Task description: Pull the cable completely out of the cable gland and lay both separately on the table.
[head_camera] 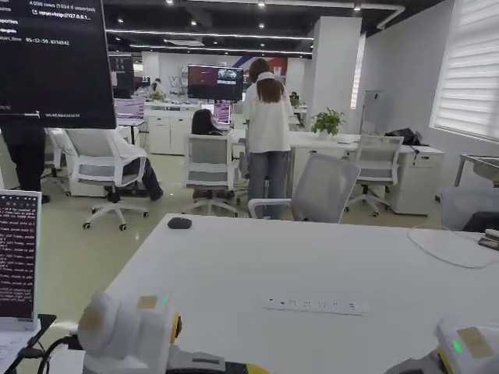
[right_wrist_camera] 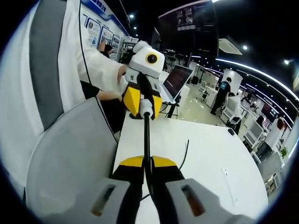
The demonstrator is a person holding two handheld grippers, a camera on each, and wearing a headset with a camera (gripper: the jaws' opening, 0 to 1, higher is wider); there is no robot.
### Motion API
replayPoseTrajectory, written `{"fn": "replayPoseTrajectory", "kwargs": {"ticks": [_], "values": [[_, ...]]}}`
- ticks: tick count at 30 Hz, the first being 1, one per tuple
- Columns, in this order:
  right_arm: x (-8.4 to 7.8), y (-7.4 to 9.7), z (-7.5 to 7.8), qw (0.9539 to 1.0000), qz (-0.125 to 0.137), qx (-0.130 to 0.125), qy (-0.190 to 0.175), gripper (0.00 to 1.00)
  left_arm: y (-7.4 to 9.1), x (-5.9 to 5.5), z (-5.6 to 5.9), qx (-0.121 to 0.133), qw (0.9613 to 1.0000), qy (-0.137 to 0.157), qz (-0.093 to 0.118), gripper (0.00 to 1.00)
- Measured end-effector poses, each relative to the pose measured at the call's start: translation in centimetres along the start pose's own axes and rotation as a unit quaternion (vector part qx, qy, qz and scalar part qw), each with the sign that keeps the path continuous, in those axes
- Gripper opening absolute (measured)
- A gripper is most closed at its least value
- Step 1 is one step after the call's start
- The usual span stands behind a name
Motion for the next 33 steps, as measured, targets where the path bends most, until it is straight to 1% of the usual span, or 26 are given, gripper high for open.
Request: {"fn": "replayPoseTrajectory", "kwargs": {"ticks": [3, 6, 8, 10, 13, 17, 21, 24, 29, 33], "values": [[0.1, 0.4, -0.6, 0.9999, 0.004, -0.005, -0.008, 0.03, 0.3, -0.1, 0.6, 0.002, 1.0000, 0.004, 0.001, 0.17], [-0.2, 0.5, -1.0, 0.9999, 0.000, -0.004, -0.010, 0.03, 0.3, -0.5, 1.1, 0.003, 1.0000, 0.006, -0.002, 0.17], [-0.2, 0.6, -1.1, 0.9999, -0.002, -0.004, -0.011, 0.04, 0.4, -0.8, 1.3, 0.003, 1.0000, 0.009, -0.003, 0.17], [-0.3, 0.8, -1.2, 0.9999, -0.004, -0.007, -0.010, 0.04, 0.6, -1.0, 1.4, 0.005, 0.9999, 0.007, -0.008, 0.17], [-0.7, 1.3, -1.0, 0.9998, -0.003, -0.014, -0.015, 0.04, 1.2, -1.0, 1.4, 0.008, 0.9999, 0.008, -0.009, 0.17], [-1.5, 2.1, -0.7, 0.9994, -0.009, -0.025, -0.023, 0.04, 2.3, -0.7, 1.1, 0.020, 0.9998, 0.007, -0.005, 0.17], [-2.0, 2.7, -0.5, 0.9989, -0.011, -0.034, -0.029, 0.04, 2.9, -0.6, 0.8, 0.029, 0.9995, 0.008, 0.002, 0.17], [-2.2, 2.8, -0.3, 0.9987, -0.013, -0.037, -0.033, 0.04, 3.0, -0.6, 0.6, 0.033, 0.9994, 0.010, 0.004, 0.17], [-2.7, 2.6, -0.1, 0.9982, -0.019, -0.040, -0.041, 0.05, 2.7, -0.8, 0.4, 0.029, 0.9995, 0.008, 0.005, 0.17], [-3.2, 2.3, 0.3, 0.9971, -0.016, -0.043, -0.060, 0.06, 2.4, -0.5, -0.1, 0.027, 0.9995, 0.001, 0.015, 0.17]]}}
Point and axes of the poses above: the centre of the closed fingertips' face, and the gripper's own axes: y roughly backward along the fingers, z roughly to its right, x roughly out of its top, the point moved 3 cm from there along y, roughly backward along the fingers, and after that the axes turned 9 degrees about -x, right-handed, at the moved point
